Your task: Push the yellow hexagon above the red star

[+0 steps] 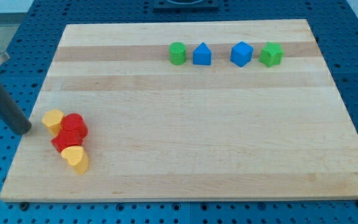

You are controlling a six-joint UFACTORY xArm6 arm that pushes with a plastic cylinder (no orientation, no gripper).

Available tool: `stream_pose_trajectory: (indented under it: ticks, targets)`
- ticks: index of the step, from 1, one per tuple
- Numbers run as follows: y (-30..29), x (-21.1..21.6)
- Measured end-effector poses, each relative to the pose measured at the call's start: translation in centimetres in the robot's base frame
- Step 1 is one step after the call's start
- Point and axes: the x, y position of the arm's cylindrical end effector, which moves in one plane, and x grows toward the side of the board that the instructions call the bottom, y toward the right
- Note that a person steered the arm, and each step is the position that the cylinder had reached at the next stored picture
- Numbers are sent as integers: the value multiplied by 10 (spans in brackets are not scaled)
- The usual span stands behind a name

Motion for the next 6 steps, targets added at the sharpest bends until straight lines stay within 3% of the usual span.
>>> stream_pose_trajectory:
  ticks: [2,4,6]
  targets:
    - [18,-8]
    - [83,-52]
    - [69,-61]
